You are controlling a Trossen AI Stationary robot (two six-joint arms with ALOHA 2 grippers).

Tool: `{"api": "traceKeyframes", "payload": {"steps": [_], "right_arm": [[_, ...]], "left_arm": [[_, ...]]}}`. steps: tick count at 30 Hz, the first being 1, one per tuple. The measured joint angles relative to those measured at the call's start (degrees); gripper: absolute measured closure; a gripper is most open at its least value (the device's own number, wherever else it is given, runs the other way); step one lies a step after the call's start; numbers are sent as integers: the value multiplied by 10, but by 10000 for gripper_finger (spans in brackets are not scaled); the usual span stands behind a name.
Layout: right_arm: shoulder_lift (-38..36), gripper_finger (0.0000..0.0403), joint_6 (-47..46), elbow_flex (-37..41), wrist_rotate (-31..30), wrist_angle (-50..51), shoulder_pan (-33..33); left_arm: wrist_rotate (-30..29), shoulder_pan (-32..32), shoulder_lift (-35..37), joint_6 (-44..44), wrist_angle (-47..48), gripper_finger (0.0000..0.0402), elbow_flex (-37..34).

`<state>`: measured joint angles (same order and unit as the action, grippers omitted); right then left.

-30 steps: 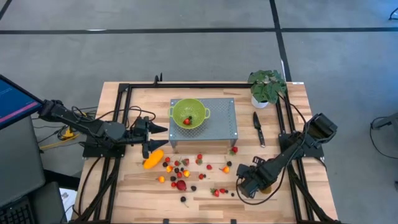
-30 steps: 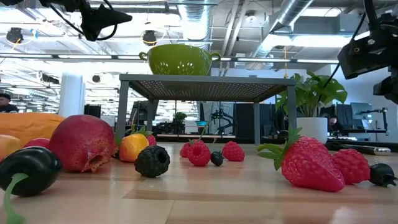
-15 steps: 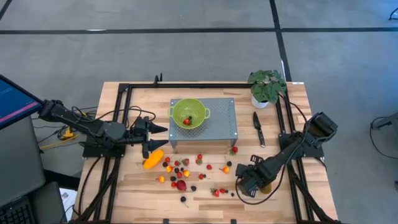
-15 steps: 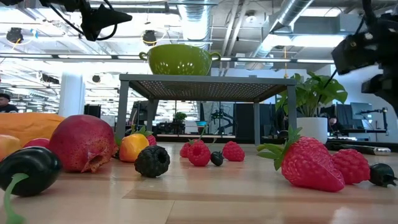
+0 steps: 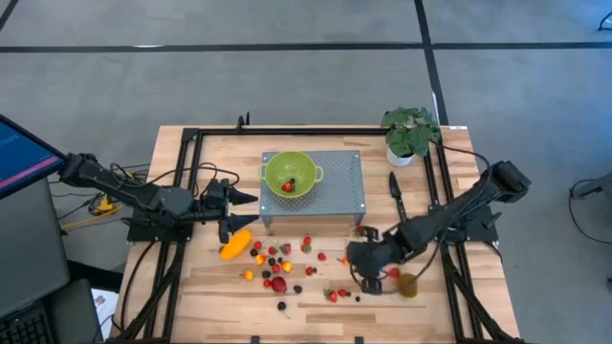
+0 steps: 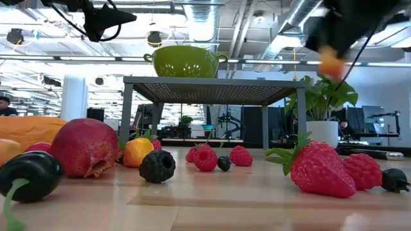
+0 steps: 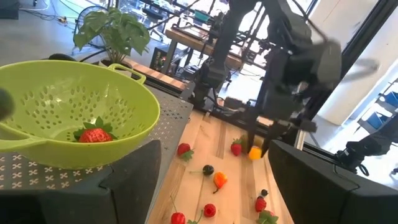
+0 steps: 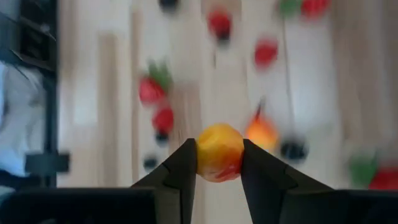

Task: Pick & Place Fruit
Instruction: Put the peach into the green strainer bowl on the shelf

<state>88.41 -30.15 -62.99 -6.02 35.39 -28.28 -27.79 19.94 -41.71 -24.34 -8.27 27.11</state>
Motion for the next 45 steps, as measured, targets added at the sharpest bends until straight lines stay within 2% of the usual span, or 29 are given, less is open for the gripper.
{"api": "traceKeyframes", "payload": {"steps": [7, 19, 25, 31, 45], "right_arm": [[-19, 304, 165, -40, 0, -61, 66], [-20, 305, 347, -96, 0, -180, 193], [-13, 305, 368, -97, 0, -275, 259], [4, 304, 367, -99, 0, -301, 311], [29, 304, 346, -96, 0, -244, 351]], "left_arm": [[0, 0, 0, 0, 0, 111, 0], [0, 0, 0, 0, -1, 111, 0], [0, 0, 0, 0, -5, 111, 0], [0, 0, 0, 0, -9, 111, 0], [0, 0, 0, 0, -13, 111, 0]]}}
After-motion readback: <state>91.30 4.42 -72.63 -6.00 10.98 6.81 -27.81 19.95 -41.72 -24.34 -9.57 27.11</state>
